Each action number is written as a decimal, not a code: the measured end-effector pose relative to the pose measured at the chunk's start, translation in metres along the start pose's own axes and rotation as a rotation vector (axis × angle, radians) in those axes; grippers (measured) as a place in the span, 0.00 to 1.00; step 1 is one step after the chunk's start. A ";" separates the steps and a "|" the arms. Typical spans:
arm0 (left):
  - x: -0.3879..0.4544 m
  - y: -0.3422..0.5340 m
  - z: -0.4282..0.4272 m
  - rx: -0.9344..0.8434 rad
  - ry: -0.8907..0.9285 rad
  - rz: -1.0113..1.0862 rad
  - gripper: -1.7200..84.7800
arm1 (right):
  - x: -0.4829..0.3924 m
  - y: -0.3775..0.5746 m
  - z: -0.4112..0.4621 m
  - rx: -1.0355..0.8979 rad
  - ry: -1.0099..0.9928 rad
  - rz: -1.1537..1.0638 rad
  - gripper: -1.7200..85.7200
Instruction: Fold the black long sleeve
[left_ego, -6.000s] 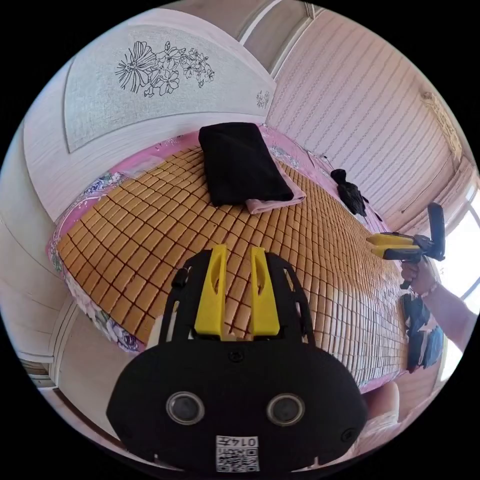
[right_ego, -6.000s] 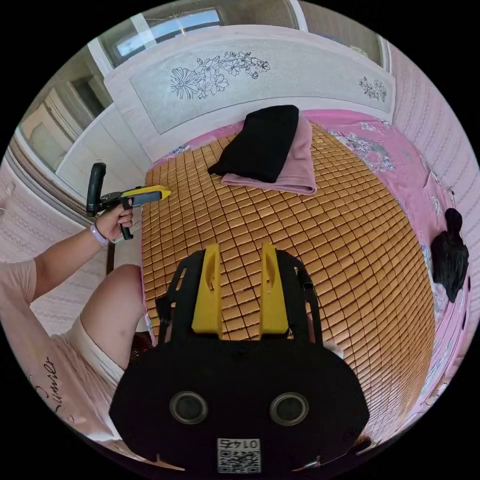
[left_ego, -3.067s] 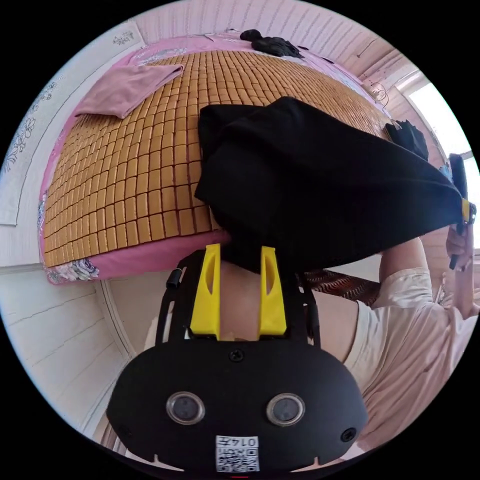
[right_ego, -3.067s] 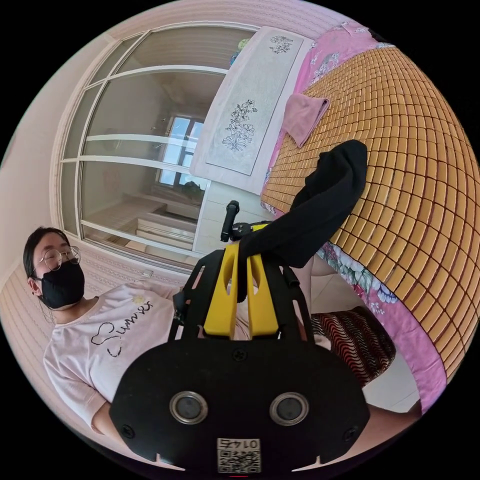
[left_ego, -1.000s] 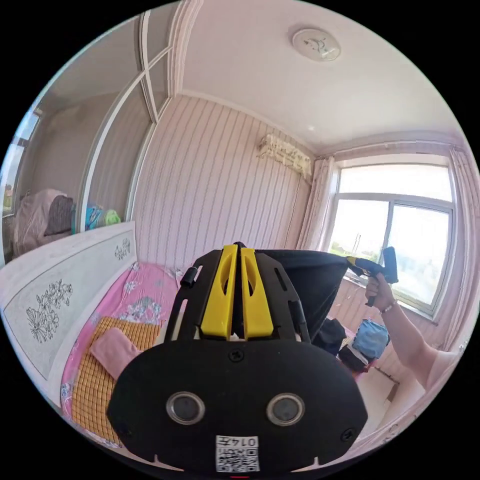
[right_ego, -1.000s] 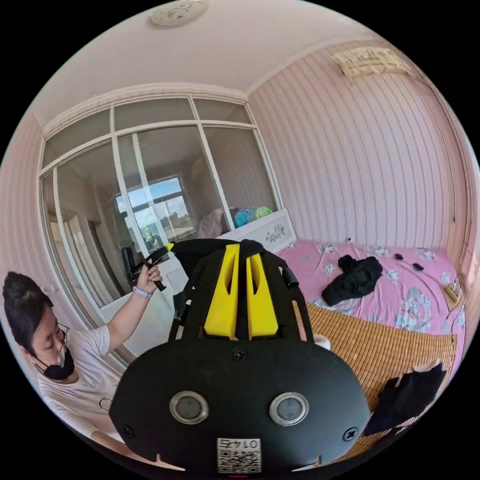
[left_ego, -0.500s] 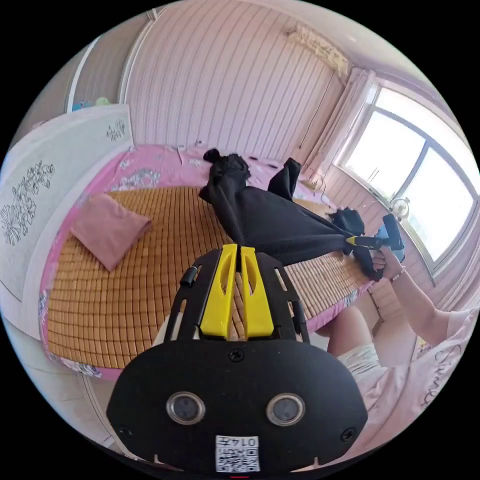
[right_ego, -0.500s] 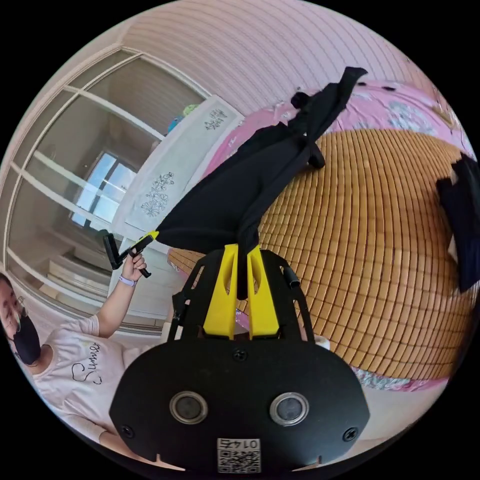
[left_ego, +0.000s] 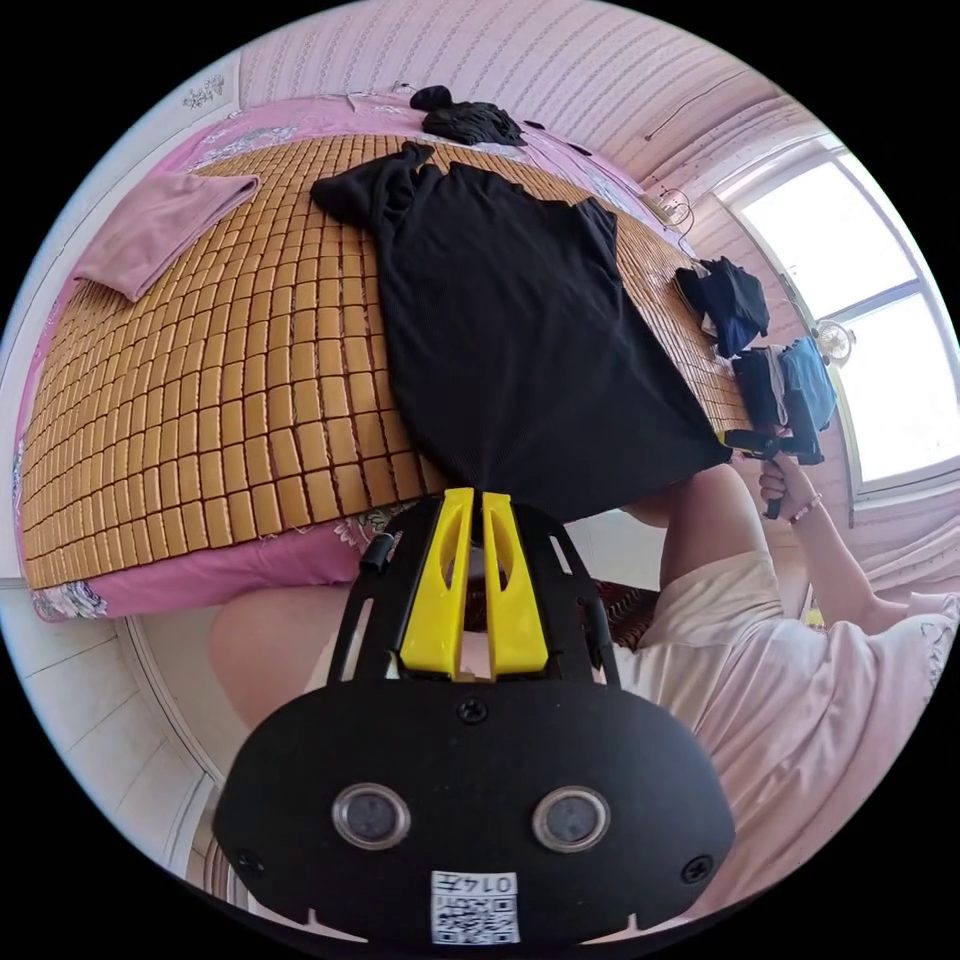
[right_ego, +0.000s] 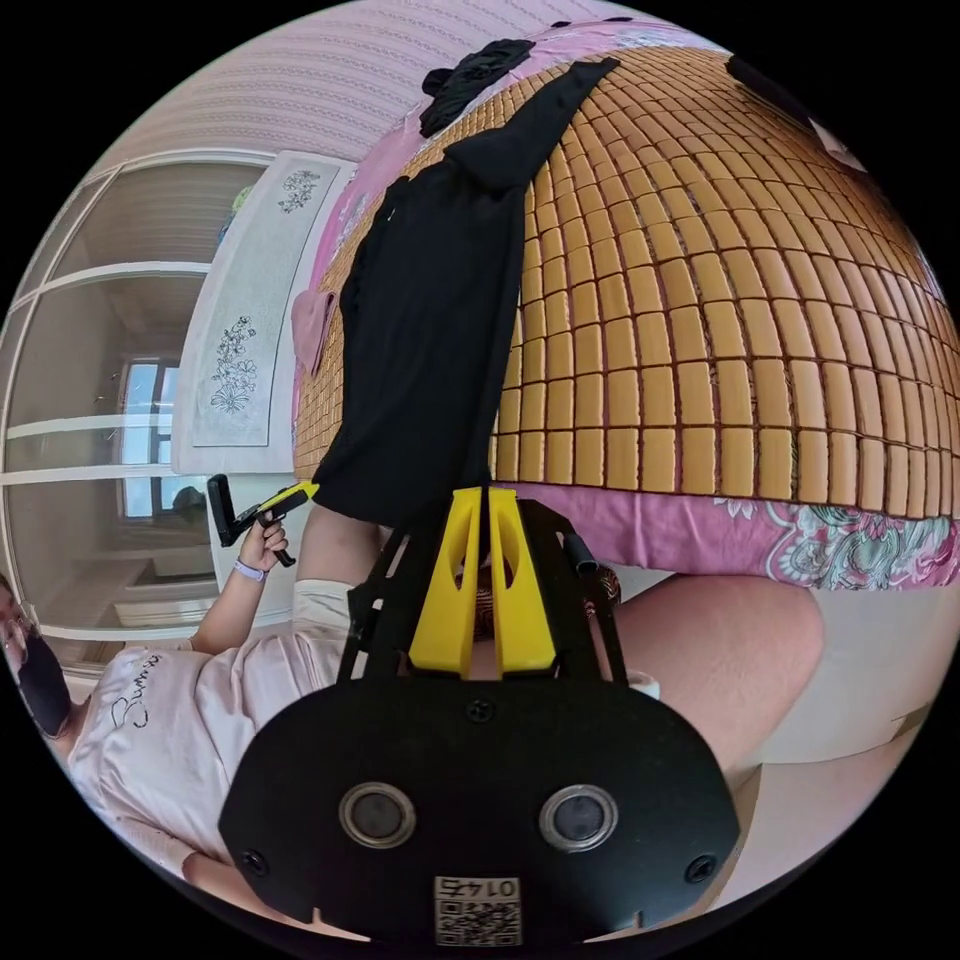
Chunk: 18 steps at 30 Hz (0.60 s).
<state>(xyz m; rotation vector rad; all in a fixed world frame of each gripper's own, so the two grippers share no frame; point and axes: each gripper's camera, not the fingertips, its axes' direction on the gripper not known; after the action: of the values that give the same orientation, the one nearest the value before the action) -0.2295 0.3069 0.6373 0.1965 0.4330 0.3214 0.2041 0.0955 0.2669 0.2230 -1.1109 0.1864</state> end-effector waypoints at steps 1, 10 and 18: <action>0.000 -0.002 0.000 -0.004 0.003 -0.004 0.01 | 0.003 0.000 -0.006 0.001 -0.012 0.004 0.02; -0.003 -0.024 -0.004 0.021 0.012 -0.074 0.01 | 0.017 0.000 -0.035 -0.101 0.027 0.008 0.03; -0.005 -0.047 -0.013 0.056 -0.104 -0.093 0.01 | 0.024 -0.006 -0.065 -0.139 0.197 -0.029 0.08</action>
<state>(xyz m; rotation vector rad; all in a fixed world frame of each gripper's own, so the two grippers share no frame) -0.2273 0.2628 0.6156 0.2454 0.3473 0.2075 0.2716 0.1084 0.2605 0.0940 -0.9198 0.1021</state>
